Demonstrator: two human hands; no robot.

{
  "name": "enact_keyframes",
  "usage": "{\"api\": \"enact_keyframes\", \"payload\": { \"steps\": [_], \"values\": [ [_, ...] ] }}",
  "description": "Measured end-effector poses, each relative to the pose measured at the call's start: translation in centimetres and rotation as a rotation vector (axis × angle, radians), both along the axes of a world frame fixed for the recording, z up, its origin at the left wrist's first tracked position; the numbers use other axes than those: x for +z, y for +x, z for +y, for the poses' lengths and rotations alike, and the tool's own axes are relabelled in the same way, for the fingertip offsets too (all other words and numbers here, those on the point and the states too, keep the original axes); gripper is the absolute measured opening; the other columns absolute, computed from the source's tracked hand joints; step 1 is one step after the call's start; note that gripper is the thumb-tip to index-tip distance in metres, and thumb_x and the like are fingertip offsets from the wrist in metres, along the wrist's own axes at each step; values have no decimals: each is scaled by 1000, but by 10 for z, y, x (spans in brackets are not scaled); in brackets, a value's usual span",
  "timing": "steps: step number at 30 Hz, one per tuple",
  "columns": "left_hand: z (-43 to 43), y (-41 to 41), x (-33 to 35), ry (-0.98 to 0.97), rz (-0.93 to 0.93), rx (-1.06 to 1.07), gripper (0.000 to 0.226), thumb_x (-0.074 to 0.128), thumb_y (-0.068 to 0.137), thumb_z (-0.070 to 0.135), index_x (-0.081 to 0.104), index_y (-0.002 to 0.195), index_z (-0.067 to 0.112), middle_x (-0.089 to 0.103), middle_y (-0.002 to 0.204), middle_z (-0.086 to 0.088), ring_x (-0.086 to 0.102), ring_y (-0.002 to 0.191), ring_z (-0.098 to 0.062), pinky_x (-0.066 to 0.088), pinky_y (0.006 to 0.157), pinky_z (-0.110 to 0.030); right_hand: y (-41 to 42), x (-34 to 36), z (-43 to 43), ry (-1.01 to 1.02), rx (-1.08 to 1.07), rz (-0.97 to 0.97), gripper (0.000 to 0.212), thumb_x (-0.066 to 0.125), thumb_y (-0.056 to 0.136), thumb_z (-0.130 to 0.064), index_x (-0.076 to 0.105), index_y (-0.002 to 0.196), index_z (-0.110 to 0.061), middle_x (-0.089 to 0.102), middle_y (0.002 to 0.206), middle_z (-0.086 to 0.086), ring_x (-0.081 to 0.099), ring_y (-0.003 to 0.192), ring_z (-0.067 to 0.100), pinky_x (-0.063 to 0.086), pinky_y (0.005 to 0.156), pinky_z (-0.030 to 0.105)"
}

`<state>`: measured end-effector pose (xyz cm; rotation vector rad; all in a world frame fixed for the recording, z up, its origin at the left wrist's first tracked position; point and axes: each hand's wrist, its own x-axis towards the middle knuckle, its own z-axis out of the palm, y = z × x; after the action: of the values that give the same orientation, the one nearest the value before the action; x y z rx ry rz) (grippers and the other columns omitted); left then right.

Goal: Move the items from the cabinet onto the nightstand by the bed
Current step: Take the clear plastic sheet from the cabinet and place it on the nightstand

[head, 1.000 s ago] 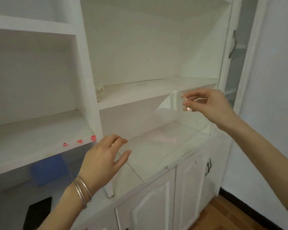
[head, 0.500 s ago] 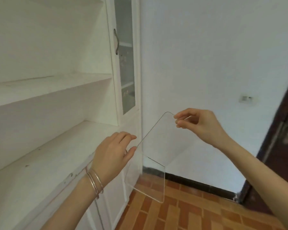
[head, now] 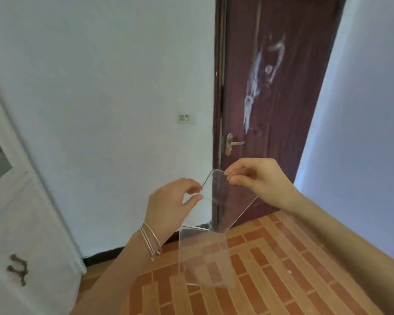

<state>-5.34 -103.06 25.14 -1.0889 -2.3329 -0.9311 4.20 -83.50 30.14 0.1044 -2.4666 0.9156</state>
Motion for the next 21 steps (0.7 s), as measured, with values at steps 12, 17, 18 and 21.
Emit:
{"api": "enact_keyframes", "payload": {
  "steps": [12, 17, 18, 21],
  "values": [
    [158, -20, -13, 64, -145, -455, 9, 69, 83, 28, 61, 81, 33, 63, 72, 24, 61, 69, 7, 54, 67, -28, 61, -11, 99, -118, -412, 56, 24, 73, 78, -7, 70, 98, -19, 71, 91, -8, 66, 84, -1, 48, 82, 13],
    [202, -57, -8, 88, -303, -630, 16, 68, 84, 24, 59, 79, 35, 68, 72, 17, 65, 67, 6, 52, 70, -24, 72, -25, 132, -17, -663, 30, 56, 74, 74, -27, 50, 125, -29, 61, 113, -11, 57, 100, -3, 46, 87, 14],
    [212, -63, -8, 95, -310, -647, 16, 68, 84, 23, 59, 79, 36, 68, 72, 17, 65, 67, 6, 51, 70, -23, 76, -31, 134, -11, -717, 23, 60, 72, 75, -30, 46, 129, -29, 56, 118, -11, 55, 103, -4, 45, 86, 11],
    [244, -73, -8, 102, -274, -655, 15, 68, 84, 25, 59, 77, 35, 68, 72, 18, 63, 66, 6, 47, 68, -21, 96, -59, 129, -6, -870, 32, 63, 69, 80, -27, 40, 135, -28, 44, 125, -14, 49, 110, -5, 43, 89, 10]
  ]
}}
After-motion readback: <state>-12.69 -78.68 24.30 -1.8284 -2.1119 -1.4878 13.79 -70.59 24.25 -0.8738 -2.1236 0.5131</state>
